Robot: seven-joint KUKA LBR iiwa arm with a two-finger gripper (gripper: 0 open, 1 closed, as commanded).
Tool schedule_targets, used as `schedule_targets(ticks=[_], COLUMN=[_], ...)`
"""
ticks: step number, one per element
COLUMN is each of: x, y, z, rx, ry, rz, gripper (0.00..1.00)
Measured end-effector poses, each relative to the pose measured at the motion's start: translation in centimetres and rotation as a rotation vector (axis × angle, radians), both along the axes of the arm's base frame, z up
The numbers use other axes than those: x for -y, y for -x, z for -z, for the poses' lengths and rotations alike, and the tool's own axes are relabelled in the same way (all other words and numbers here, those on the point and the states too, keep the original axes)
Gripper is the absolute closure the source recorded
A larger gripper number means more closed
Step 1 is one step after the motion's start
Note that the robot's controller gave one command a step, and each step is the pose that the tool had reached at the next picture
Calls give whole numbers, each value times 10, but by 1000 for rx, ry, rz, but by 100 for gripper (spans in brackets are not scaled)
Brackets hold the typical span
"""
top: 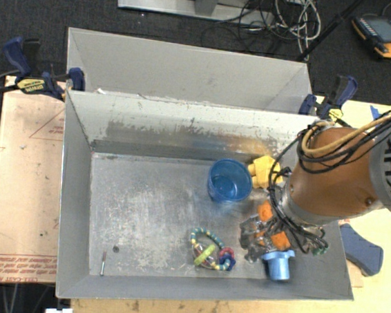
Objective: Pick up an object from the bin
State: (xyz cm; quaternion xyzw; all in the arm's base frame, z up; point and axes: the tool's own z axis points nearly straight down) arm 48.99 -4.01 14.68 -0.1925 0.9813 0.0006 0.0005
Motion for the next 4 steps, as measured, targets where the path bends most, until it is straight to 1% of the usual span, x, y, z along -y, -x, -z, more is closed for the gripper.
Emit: schedule_targets(ticks=[1,2,3,4], x=[0,21,2,2], y=[1,-7,3,3], z=[-26,-52,-3,-4], rx=[-5,2,0,0], ry=[-1,0,-1,-1], rz=[8,-166,-304,-303], gripper=[100,100,0,0])
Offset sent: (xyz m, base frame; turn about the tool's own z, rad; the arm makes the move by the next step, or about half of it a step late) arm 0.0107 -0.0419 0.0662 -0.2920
